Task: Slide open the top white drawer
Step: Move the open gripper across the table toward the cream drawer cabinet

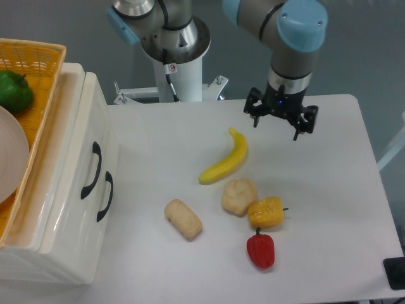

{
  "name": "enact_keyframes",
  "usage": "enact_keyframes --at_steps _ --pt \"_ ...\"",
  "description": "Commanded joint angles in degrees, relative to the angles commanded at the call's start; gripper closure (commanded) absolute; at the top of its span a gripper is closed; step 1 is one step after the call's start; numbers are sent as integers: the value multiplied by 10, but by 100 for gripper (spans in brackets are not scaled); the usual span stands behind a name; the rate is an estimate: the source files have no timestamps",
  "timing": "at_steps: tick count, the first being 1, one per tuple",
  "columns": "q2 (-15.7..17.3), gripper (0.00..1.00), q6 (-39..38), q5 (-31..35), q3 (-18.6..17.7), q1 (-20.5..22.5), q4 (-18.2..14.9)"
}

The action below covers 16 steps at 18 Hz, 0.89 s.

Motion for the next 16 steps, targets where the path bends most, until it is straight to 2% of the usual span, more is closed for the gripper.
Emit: enact_keyframes --at_steps 2,5,16 --pt "0 0 -43 -1 -3 -14 -1" --pt "-3 0 -150 -12 -2 -33 3" --pt "-21 0 -292 -51 6 -86 2"
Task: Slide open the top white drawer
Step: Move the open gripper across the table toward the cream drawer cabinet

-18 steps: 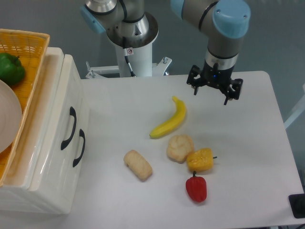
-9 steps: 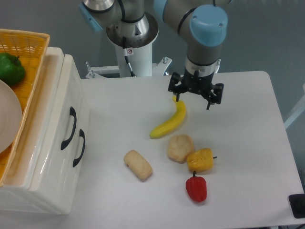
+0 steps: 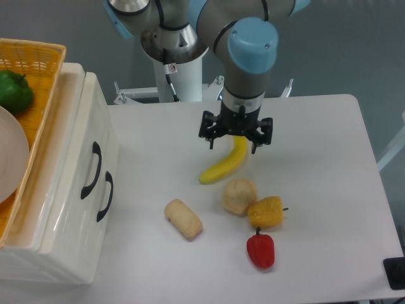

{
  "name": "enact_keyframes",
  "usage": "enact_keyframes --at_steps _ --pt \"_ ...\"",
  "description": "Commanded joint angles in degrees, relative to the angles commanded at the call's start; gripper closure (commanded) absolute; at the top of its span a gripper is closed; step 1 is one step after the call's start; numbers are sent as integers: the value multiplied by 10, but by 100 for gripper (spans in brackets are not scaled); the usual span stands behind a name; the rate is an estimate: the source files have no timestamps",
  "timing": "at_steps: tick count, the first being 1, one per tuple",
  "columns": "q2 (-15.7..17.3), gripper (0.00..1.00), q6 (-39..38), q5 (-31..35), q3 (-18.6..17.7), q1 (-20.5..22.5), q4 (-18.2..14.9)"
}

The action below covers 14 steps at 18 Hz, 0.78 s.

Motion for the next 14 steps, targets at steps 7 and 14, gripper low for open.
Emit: enact_keyframes --at_steps 7,14 --pt "3 0 -72 -11 2 -33 -4" --pt "-4 0 -97 -12 6 -58 -39"
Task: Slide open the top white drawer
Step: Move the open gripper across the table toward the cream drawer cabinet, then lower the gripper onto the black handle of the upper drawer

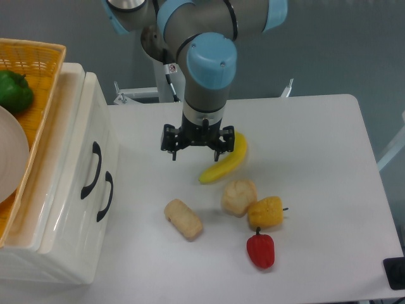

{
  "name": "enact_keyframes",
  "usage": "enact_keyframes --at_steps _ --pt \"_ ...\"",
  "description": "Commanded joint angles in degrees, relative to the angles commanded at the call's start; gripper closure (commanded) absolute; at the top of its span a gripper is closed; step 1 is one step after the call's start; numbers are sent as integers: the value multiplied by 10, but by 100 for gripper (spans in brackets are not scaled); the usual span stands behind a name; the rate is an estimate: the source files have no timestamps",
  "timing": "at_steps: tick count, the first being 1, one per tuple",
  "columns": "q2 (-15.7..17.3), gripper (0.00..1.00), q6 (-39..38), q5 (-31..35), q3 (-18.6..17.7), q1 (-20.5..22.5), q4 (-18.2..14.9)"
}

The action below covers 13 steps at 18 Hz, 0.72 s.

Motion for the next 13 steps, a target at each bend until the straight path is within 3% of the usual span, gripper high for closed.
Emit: enact_keyframes --at_steps 7,13 --pt "-15 0 -15 -4 22 -25 -6" --pt "-18 0 -19 -54 31 -36 -6"
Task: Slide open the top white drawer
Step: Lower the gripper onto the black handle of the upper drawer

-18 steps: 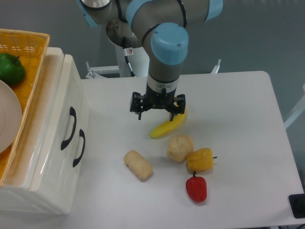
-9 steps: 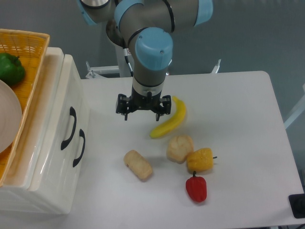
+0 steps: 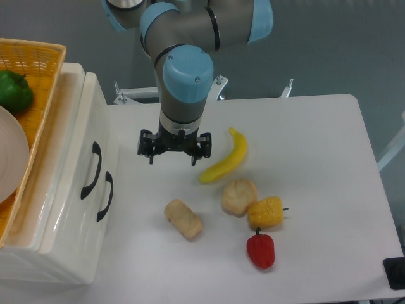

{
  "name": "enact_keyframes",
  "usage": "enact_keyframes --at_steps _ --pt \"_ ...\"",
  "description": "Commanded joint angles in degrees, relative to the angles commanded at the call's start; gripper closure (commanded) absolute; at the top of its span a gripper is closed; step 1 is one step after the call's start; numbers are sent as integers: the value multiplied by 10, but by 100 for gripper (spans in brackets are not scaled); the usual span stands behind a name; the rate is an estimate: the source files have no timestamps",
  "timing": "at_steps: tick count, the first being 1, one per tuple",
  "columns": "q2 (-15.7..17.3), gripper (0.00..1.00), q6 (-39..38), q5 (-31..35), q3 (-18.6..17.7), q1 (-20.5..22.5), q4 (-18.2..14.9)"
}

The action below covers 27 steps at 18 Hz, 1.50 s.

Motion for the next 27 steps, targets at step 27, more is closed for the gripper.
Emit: enact_keyframes --at_steps 27 --pt "-17 0 -64 -96 30 -31 -20"
